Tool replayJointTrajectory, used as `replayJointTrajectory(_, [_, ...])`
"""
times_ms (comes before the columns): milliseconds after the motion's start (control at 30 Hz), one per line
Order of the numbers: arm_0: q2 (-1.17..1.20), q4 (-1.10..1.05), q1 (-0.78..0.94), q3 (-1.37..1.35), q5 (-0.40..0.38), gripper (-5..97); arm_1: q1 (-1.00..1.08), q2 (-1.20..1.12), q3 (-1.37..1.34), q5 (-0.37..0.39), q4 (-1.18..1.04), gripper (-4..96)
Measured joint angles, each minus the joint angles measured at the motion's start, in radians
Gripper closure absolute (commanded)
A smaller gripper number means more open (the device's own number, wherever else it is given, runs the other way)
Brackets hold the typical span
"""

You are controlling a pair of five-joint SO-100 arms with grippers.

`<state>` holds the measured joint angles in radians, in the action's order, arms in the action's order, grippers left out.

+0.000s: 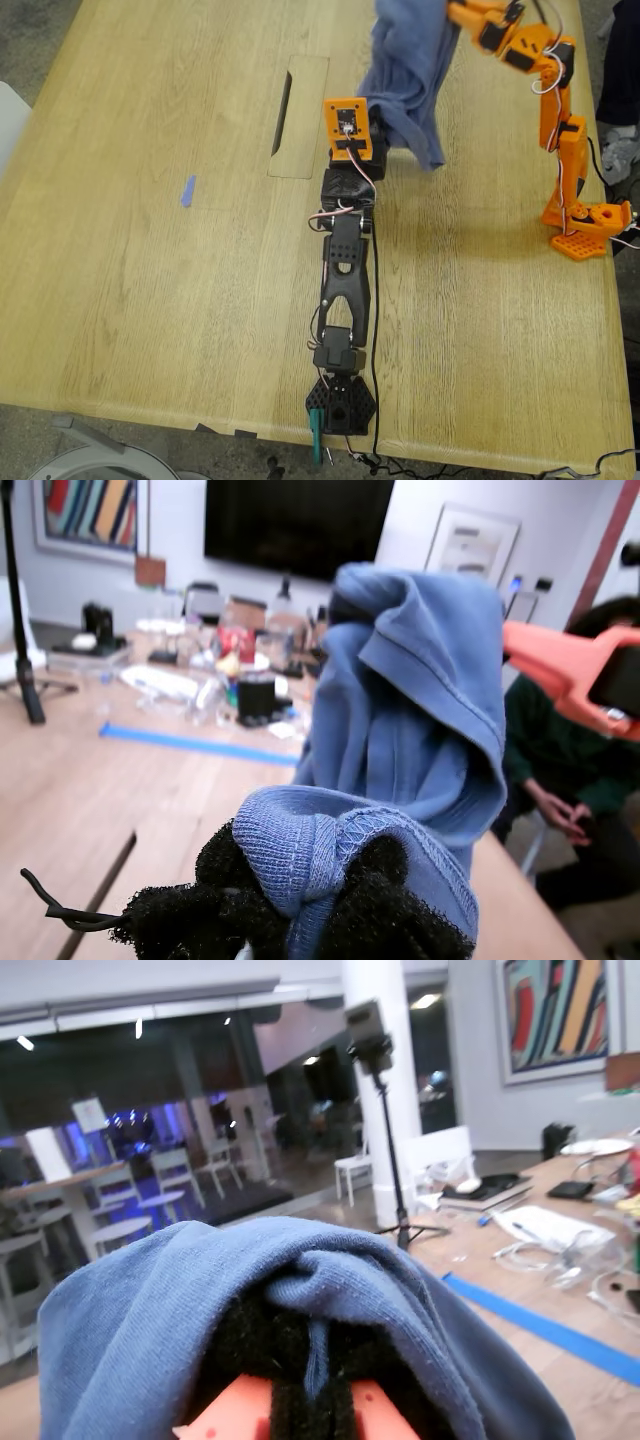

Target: Fold a T-shirt

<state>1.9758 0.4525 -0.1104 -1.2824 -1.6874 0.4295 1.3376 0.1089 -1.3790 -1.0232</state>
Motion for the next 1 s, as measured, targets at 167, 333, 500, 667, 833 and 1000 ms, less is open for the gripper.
replayJointTrajectory(167, [0.023, -0.071, 0.0, 0.0, 0.021, 92, 0.041, 0.008, 0.002, 0.0, 0.049, 91.1])
replayJointTrajectory(333, [0.048, -0.121, 0.005, -0.002, 0.043, 92, 0.071, 0.018, 0.002, 0.0, 0.086, 91.1])
replayJointTrajectory(500, [0.066, -0.183, 0.02, -0.011, 0.074, 92, 0.106, 0.037, 0.002, 0.0, 0.11, 91.1])
replayJointTrajectory(667, [0.066, -0.189, 0.02, -0.011, 0.077, 92, 0.094, 0.035, 0.002, -0.005, 0.107, 91.1])
replayJointTrajectory(833, [0.066, -0.189, 0.015, -0.011, 0.077, 92, 0.074, 0.043, 0.003, -0.012, 0.104, 91.1])
replayJointTrajectory(1000, [0.066, -0.227, 0.006, -0.011, 0.077, 92, 0.08, 0.057, 0.003, -0.012, 0.104, 91.1])
